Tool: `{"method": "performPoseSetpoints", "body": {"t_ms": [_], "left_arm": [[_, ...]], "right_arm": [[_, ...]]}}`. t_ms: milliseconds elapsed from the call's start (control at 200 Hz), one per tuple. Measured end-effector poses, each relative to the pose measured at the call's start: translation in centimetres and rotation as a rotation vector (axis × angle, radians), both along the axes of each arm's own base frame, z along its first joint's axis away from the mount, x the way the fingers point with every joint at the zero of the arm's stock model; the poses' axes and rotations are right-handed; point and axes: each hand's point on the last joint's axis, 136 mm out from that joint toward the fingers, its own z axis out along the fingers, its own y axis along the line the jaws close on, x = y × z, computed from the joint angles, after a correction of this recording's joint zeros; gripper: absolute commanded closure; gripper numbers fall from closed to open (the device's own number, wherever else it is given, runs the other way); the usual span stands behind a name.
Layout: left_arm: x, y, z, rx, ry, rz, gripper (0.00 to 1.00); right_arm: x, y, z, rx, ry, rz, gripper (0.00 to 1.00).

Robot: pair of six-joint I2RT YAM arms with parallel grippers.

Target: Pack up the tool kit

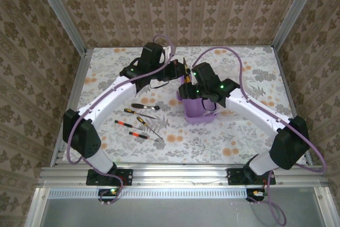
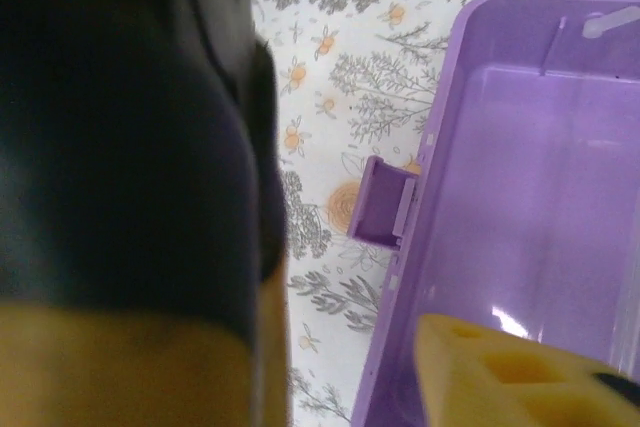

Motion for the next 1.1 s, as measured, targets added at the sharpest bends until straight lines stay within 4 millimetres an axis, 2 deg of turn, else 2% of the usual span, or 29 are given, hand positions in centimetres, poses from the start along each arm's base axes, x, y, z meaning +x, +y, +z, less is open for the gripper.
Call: {"method": "performPoseSetpoints", "body": {"t_ms": [90, 340, 515, 655, 695, 740, 820, 835, 850, 860, 895, 955, 1010, 1100], "left_arm": [[-0.1, 0.0, -0.3, 0.002, 0.008, 0.000, 1.00], [-0.2, -0.3, -0.3, 0.000, 0.005, -0.005, 1.00], [-0.2, -0.3, -1.0, 0.029, 0.009, -0.025, 1.00], [0.4, 0.9, -1.1, 0.132, 0.003, -0.053, 0.64], [1.2, 2.1, -1.2, 0.180, -0.023, -0.037, 0.52], [2.8, 4.9, -1.7, 0.262, -0.047, 0.032, 0.37], [6.0, 11.6, -3.2, 0.417, -0.047, 0.193, 0.23], [6.4, 12.9, -3.5, 0.449, -0.050, 0.213, 0.17], [6.8, 14.4, -3.9, 0.477, -0.039, 0.250, 0.04], [7.0, 15.0, -4.0, 0.491, -0.037, 0.260, 0.01], [7.5, 17.7, -4.9, 0.553, -0.022, 0.307, 0.00], [7.3, 20.9, -6.3, 0.631, 0.012, 0.353, 0.00], [6.5, 22.5, -7.5, 0.684, 0.039, 0.357, 0.00], [5.1, 23.5, -8.9, 0.733, 0.064, 0.336, 0.00]], "right_arm": [[0.2, -0.2, 0.2, -0.015, -0.019, -0.006, 0.58], [0.1, -0.5, 0.4, -0.051, -0.044, 0.019, 1.00], [-0.2, -0.9, -0.1, -0.069, -0.023, 0.024, 1.00], [-0.4, -0.8, 0.2, -0.065, -0.016, 0.059, 1.00], [-0.5, -1.1, 0.2, -0.069, -0.001, 0.059, 1.00], [-0.6, -1.9, 0.0, -0.086, 0.027, 0.044, 1.00], [-0.6, -3.4, -0.5, -0.119, 0.077, 0.013, 1.00], [-0.5, -3.6, -0.8, -0.125, 0.086, 0.007, 1.00], [-0.4, -3.8, -0.9, -0.132, 0.094, 0.000, 1.00], [-0.3, -3.9, -1.1, -0.137, 0.099, -0.004, 1.00], [-0.1, -4.3, -1.7, -0.153, 0.119, -0.016, 1.00], [0.0, -4.4, -3.0, -0.180, 0.157, -0.024, 1.00], [-0.1, -4.3, -4.3, -0.205, 0.195, -0.023, 1.00], [-0.2, -3.9, -6.2, -0.244, 0.244, -0.022, 1.00]]}}
